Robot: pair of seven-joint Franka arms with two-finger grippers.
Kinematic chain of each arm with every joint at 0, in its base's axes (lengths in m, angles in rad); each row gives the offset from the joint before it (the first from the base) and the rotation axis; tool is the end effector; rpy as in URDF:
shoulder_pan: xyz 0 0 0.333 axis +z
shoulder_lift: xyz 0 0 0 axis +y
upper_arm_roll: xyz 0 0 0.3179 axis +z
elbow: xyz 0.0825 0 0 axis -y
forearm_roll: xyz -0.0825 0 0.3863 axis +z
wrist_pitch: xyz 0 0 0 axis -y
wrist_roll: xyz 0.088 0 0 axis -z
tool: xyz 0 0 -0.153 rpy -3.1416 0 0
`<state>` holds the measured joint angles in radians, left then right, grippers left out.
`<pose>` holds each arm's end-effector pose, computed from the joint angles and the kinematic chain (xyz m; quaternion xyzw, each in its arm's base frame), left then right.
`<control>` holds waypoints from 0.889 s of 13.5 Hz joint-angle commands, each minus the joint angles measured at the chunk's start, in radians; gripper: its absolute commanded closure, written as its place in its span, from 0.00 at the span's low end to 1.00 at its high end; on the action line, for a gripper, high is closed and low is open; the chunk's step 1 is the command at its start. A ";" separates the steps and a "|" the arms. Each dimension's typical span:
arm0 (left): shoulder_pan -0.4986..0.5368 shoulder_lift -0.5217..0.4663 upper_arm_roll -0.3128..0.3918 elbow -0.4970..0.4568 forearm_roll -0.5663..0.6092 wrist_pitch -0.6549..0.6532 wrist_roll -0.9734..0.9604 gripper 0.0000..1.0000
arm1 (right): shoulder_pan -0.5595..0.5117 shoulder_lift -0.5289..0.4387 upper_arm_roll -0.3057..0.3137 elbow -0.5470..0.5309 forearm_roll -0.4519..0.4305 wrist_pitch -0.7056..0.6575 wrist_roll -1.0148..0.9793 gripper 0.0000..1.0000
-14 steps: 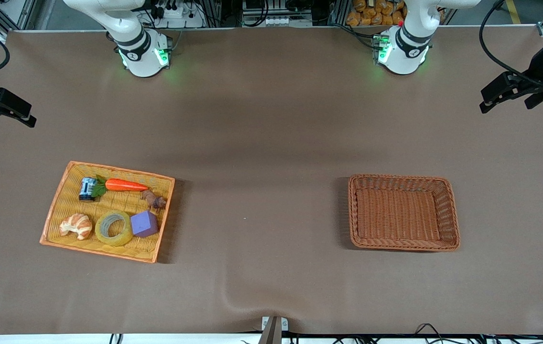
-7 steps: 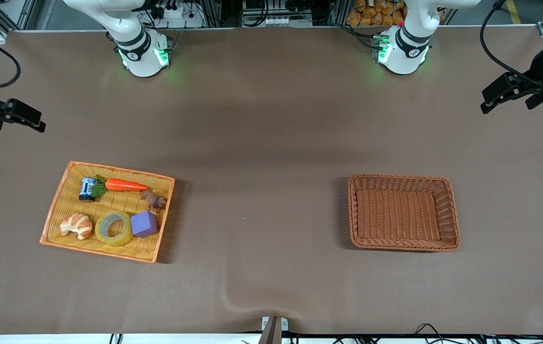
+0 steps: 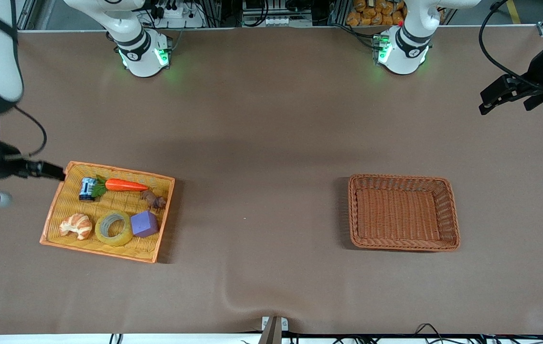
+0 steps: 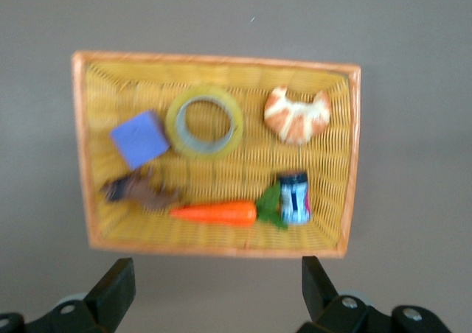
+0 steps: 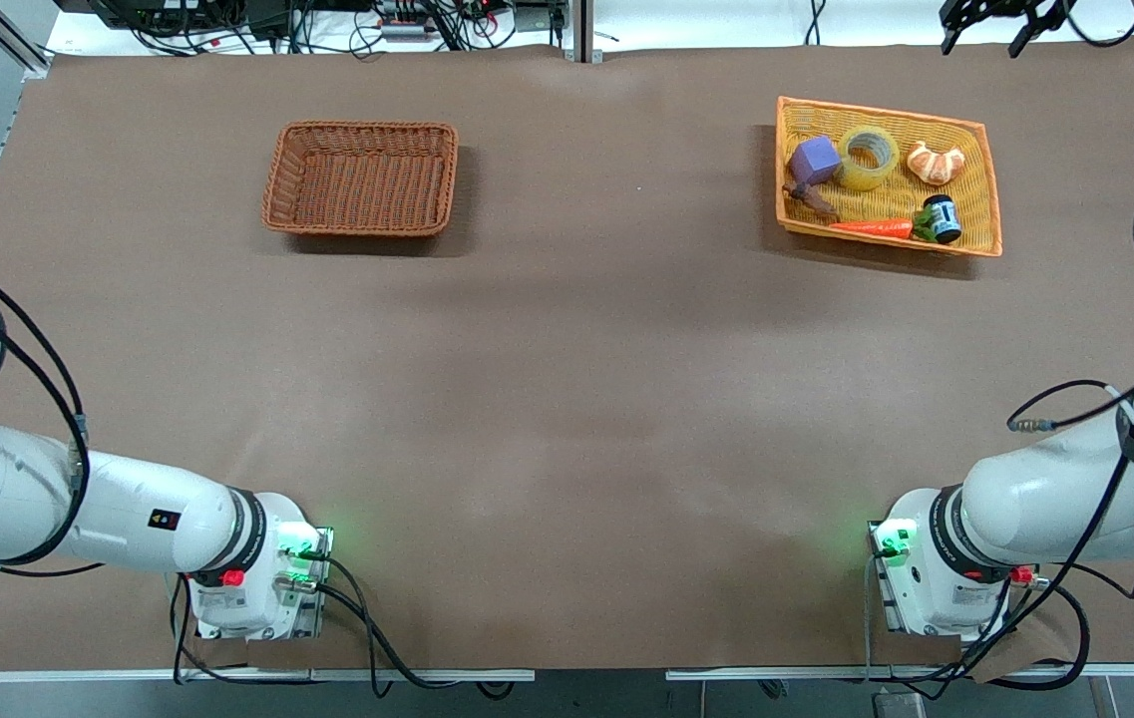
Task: Transfer tape with both arms
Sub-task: 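Reach the right gripper down over the yellow tape roll in the tray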
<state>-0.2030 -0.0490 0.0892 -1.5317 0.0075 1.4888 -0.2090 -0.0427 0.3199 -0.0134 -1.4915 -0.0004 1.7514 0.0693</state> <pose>0.5302 -0.0582 0.6182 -0.9988 -0.0479 -0.0032 0.0011 0.6508 -0.0357 0.4389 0.9976 -0.0623 -0.0300 0.0025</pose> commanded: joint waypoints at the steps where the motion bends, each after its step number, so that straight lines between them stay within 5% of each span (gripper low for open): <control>1: 0.008 -0.002 -0.003 0.002 -0.009 -0.013 0.022 0.00 | -0.031 0.109 0.007 0.022 0.014 0.084 0.012 0.00; 6: 0.008 0.009 -0.003 0.002 -0.007 -0.013 0.034 0.00 | -0.082 0.267 0.007 0.020 0.014 0.288 0.010 0.00; 12: 0.008 0.023 -0.003 0.007 -0.004 -0.009 0.033 0.00 | -0.031 0.283 0.007 -0.090 0.011 0.459 0.191 0.00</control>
<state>-0.2030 -0.0339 0.0891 -1.5374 0.0075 1.4886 -0.1985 -0.0771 0.6168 -0.0060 -1.5408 0.0021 2.1759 0.2237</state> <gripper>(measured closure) 0.000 0.000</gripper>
